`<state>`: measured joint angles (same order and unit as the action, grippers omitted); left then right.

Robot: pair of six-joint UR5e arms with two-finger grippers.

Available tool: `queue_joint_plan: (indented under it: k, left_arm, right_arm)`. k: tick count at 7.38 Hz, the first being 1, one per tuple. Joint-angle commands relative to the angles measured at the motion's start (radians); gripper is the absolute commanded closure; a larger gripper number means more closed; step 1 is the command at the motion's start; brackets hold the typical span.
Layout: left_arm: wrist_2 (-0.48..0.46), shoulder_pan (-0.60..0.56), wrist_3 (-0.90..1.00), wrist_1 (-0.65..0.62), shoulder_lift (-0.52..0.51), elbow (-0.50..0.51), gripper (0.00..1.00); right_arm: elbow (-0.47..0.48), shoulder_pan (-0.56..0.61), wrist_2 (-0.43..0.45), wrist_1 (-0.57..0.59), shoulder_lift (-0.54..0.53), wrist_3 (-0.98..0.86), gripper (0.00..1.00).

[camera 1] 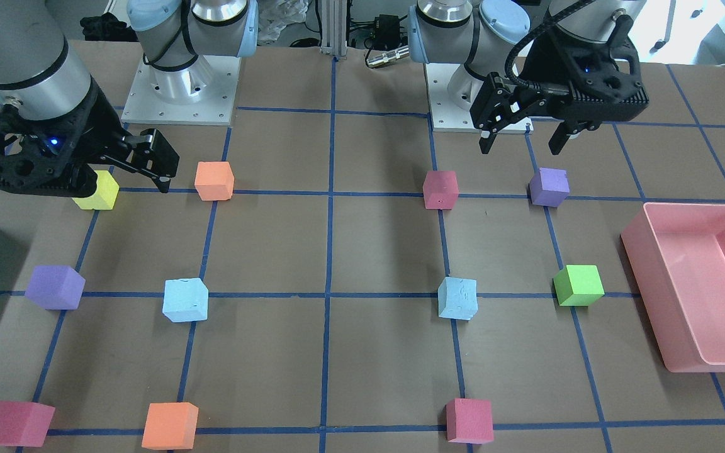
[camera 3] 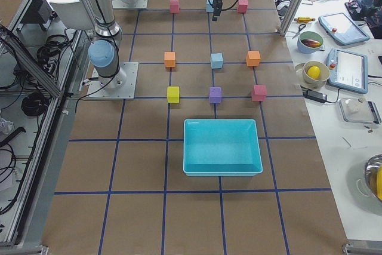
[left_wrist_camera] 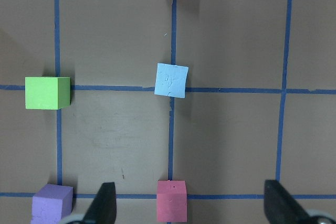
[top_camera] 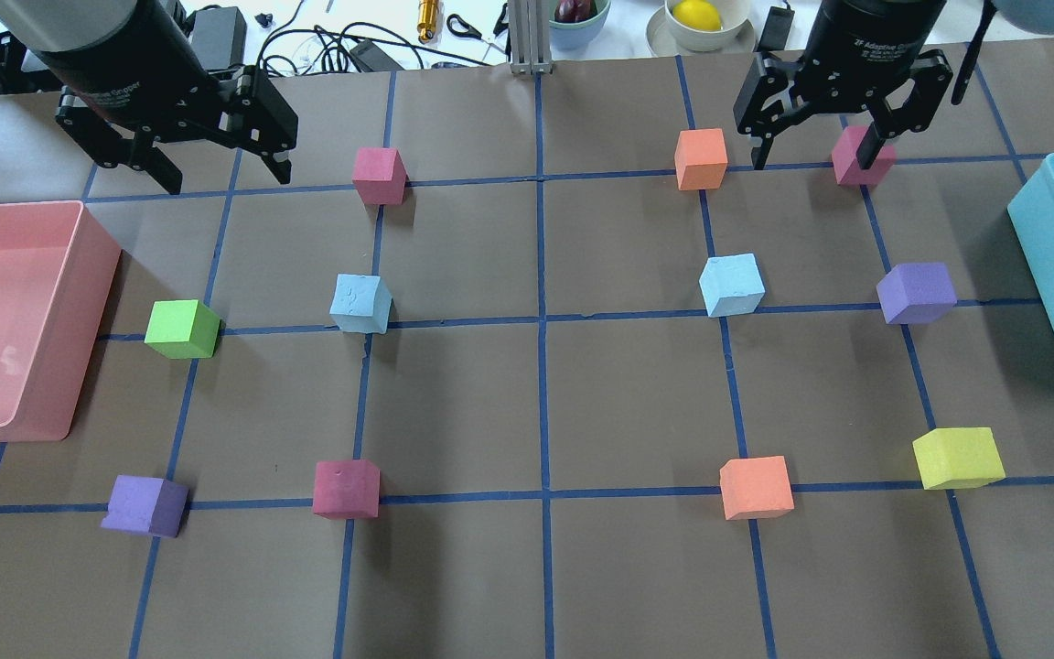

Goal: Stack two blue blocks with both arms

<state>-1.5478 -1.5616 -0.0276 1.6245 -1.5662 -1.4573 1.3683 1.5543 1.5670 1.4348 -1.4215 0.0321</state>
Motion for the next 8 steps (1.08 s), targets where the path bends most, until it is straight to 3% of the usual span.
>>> queue_joint_plan:
  k: [1,8]
  left_arm:
    - [0.0,0.0,0.0,0.0,0.0,0.0,0.0]
    - [0.0,0.0,0.0,0.0,0.006,-0.011,0.0]
  right_arm:
    - [0.0,0.0,0.001,-0.001,-0.001,0.0,0.0]
    - [0.0,0.0,0.004,0.019,0.01,-0.006,0.0]
